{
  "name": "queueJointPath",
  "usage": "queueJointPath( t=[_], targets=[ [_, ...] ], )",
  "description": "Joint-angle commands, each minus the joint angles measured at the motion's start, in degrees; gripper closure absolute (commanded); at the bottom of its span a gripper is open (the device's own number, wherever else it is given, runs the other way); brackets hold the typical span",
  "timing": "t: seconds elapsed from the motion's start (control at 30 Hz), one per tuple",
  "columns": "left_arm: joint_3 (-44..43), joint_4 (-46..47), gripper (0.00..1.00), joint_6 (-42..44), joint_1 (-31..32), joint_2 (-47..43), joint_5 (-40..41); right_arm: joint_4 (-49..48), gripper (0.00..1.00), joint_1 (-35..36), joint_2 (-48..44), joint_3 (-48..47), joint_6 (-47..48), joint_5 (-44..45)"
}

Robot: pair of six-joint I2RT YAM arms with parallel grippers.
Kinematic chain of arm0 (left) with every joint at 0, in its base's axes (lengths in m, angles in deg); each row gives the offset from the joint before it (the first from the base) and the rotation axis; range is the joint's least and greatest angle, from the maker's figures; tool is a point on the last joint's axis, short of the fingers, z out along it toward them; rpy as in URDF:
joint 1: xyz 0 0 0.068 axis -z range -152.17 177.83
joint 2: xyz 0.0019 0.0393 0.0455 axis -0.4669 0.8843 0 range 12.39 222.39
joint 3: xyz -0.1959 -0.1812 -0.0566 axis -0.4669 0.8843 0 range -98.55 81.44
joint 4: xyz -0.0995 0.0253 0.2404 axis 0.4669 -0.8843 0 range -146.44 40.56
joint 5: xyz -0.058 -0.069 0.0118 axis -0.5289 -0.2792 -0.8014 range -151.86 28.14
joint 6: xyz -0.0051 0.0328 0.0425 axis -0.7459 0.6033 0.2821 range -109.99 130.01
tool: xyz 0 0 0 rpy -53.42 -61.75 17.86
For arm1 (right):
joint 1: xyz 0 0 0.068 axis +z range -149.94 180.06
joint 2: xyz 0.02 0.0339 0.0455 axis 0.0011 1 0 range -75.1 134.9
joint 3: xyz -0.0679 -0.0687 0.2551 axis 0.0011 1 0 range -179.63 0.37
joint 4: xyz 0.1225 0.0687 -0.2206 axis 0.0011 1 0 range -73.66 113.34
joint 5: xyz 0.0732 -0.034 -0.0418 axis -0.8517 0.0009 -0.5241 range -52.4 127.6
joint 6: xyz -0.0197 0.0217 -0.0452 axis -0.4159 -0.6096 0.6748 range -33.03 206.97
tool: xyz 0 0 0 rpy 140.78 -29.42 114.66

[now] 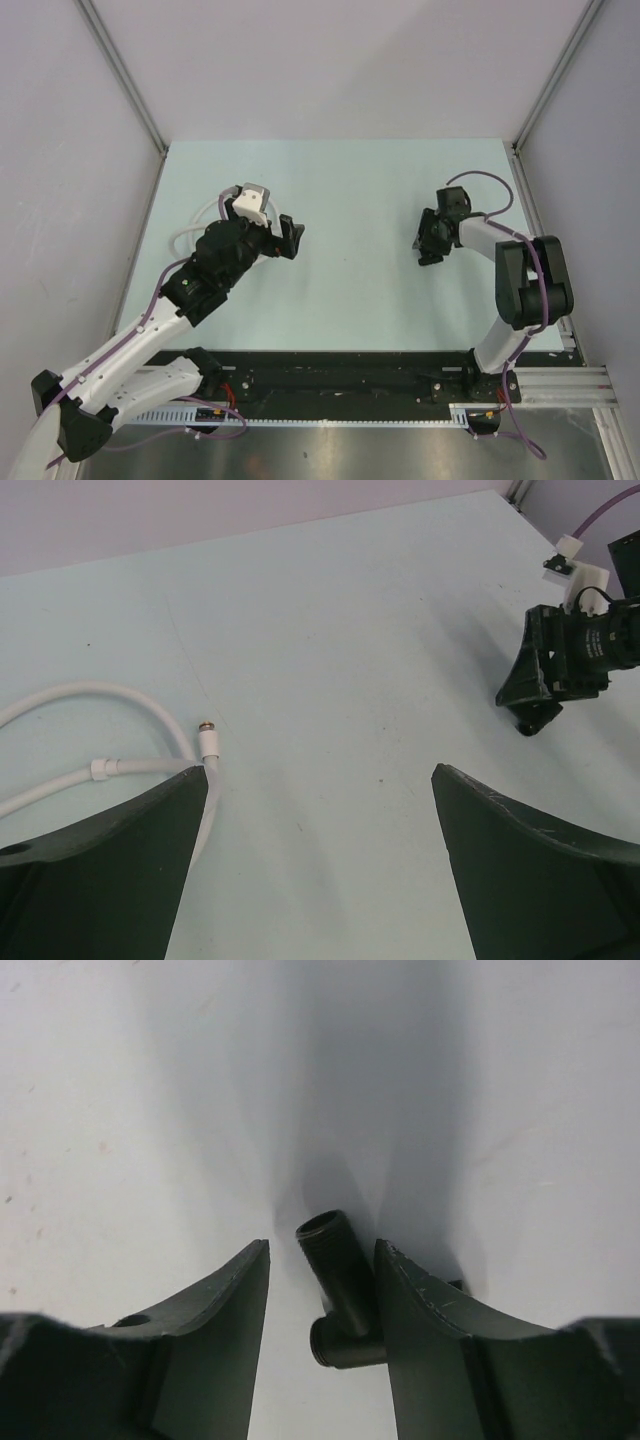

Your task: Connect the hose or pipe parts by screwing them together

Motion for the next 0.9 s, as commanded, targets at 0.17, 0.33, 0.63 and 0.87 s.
queueJointPath(
  t=[0.17, 0.33, 0.63, 0.87],
  targets=[
    [-2.52, 0.92, 0.0, -0.28, 0.11, 0.1, 0.08, 2.89, 0.51, 9.37, 0.11, -1.7, -3.95, 5.97],
    [-2.52, 0.92, 0.0, -0.37, 0.11, 0.19, -0.27, 4.82, 0.53, 12.46, -0.59, -1.78, -0.26, 13.28],
    [-2.61, 0.75, 0.0, -0.28, 0.11, 0.54, -0.36, 7.9, 0.71, 11.76, -0.59, -2.66, 1.42, 15.57],
    [-2.61, 0.74, 0.0, -0.28, 0.11, 0.63, -0.27, 9.21, 0.59, 9.04, -2.08, -3.28, -0.08, 13.29]
  ],
)
